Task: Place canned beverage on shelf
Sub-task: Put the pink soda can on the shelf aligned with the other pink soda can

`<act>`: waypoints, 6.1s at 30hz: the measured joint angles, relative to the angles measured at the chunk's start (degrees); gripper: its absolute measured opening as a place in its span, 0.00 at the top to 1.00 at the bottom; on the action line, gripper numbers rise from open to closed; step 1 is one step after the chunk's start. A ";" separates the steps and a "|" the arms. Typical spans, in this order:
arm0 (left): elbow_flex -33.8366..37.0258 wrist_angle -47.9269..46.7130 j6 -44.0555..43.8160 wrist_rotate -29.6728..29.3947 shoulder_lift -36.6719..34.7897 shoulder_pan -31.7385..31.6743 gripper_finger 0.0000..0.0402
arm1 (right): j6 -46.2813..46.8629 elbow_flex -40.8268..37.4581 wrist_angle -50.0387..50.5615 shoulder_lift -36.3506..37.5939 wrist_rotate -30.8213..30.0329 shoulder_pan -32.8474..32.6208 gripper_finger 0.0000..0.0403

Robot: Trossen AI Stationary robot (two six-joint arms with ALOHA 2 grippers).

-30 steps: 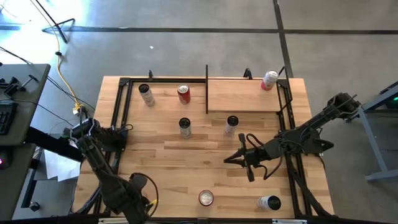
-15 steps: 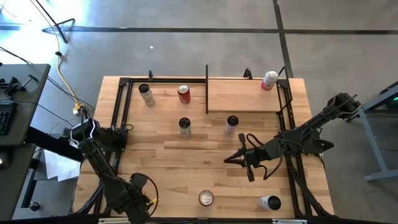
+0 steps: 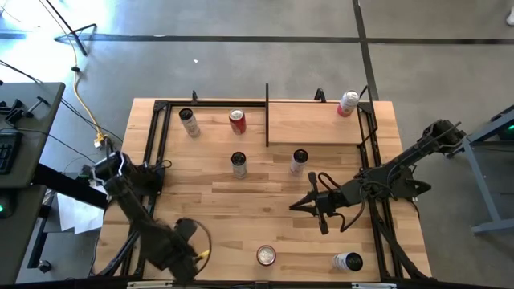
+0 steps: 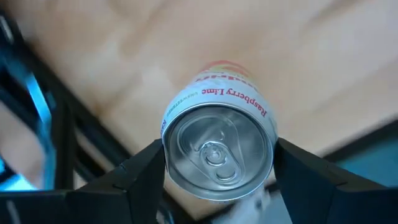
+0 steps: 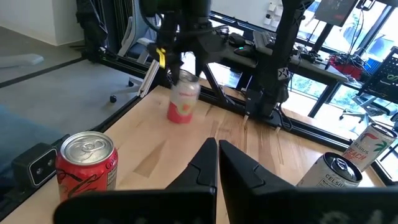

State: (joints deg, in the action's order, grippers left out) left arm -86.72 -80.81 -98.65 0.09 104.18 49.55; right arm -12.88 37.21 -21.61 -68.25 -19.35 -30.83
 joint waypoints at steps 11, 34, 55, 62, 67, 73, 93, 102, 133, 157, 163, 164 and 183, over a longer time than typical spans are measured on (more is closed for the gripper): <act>0.11 4.79 35.97 -13.25 0.04 -19.65 0.41 | 0.00 0.00 1.05 0.00 0.00 -0.02 1.00; 0.13 30.01 92.69 -8.46 0.15 -41.09 0.41 | 10.23 0.02 14.65 7.48 -7.26 -2.71 1.00; -0.07 31.82 131.82 -2.28 0.79 -41.65 0.41 | 18.91 0.01 22.52 7.61 -4.15 2.08 1.00; -0.52 31.23 131.97 -0.87 3.43 -41.17 0.41 | 19.09 0.02 23.19 7.58 -4.13 2.36 1.00; -0.37 32.83 131.71 -2.90 3.34 -40.18 0.36 | 20.15 0.00 23.17 7.56 -4.11 2.36 1.00; -0.04 35.02 126.70 -6.90 2.96 -38.44 0.25 | 20.41 0.02 23.17 7.56 -4.17 2.34 1.00; 0.02 29.61 108.89 -19.40 -1.23 -34.04 0.24 | 20.41 0.02 22.73 7.56 -5.18 2.34 0.69; 18.85 40.56 88.42 -16.36 -14.32 -31.40 0.45 | 17.10 0.04 20.94 5.61 -6.60 2.50 0.63; 55.49 121.38 65.59 -39.48 -1.60 -22.26 0.98 | 22.38 8.16 6.68 -26.43 -13.71 12.67 0.99; 55.10 124.05 67.88 -46.64 -1.97 -24.95 0.98 | 28.33 9.27 5.82 -29.02 -11.78 10.15 0.99; 55.10 123.97 69.99 -45.19 -1.97 -24.34 0.98 | 29.55 9.27 11.45 -26.47 -11.65 7.86 0.99; 55.10 123.89 70.28 -45.18 -1.97 -24.07 0.98 | 30.13 9.26 13.19 -25.56 -11.67 7.39 0.99; 55.12 122.16 64.19 -45.67 -1.97 -20.86 0.98 | 40.92 9.25 11.99 -29.64 -21.64 4.63 0.99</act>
State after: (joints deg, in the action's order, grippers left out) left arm -31.59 41.34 -34.46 -45.58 102.21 28.69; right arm 28.03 46.46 -9.61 -97.89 -40.99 -26.20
